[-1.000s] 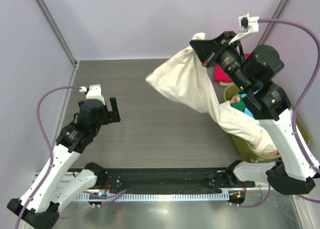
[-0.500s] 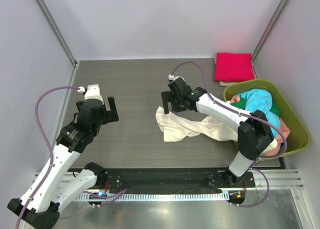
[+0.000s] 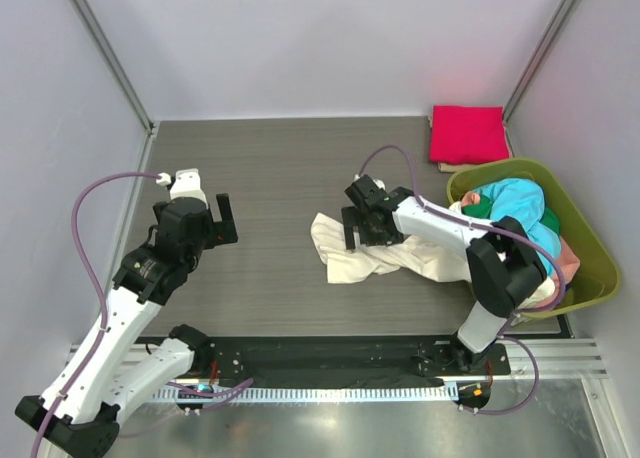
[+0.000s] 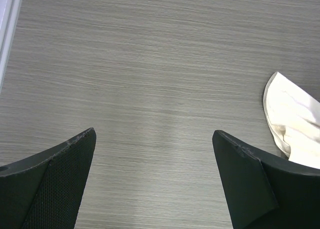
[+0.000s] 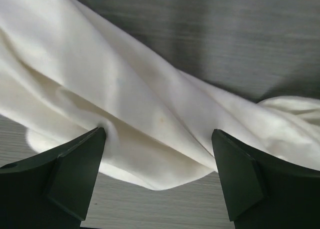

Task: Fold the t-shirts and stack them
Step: Move the tshirt to the center of the board

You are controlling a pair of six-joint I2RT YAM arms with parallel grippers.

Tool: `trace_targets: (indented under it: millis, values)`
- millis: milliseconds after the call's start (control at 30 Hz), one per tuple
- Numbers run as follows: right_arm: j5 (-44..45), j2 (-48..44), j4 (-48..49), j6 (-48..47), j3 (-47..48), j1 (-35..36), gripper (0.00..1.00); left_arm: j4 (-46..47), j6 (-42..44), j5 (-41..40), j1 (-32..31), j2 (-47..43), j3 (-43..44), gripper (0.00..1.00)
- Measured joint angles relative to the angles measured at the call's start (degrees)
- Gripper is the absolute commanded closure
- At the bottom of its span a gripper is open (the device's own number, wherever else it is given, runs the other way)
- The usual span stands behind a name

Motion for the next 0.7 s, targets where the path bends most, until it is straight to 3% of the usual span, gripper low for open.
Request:
trace_targets:
  millis: [67,133,200,233,333,433,533,700]
  values:
    - [-1.4,1.7,0.2,0.2,-2.3,0.1,0.13,0.0,0.0,0.0,0.0,0.0,0.0,0.0]
    - [-2.6,2.9,0.4,0.3,-3.5,0.2,0.28,0.0,0.0,0.0,0.0,0.0,0.0,0.0]
    - [-3.6,3.3,0.9,0.3,-3.7,0.4,0.49,0.0,0.0,0.0,0.0,0.0,0.0,0.0]
    - [-4.1,3.4,1.3,0.1,-3.7,0.4,0.71,0.0,0.0,0.0,0.0,-0.1,0.0,0.0]
    - [-6.7,4.5,3.1,0.2,-3.2,0.6,0.99,0.0,0.0,0.0,0.0,-0.3,0.0,0.0]
    - [-9.4,8.9,2.4,0.2,1.8,1.5,0.99,0.0,0.0,0.1,0.1,-0.3,0.0,0.0]
    - [-11.1,15.9,0.2,-0.2,13.2,3.8,0.99,0.0,0.0,0.0,0.3,-0.5,0.0,0.0]
    - [-15.6,31.7,-0.1,0.2,45.0,9.2,0.99,-0.2,0.0,-0.6,0.5,-1.2,0.0,0.0]
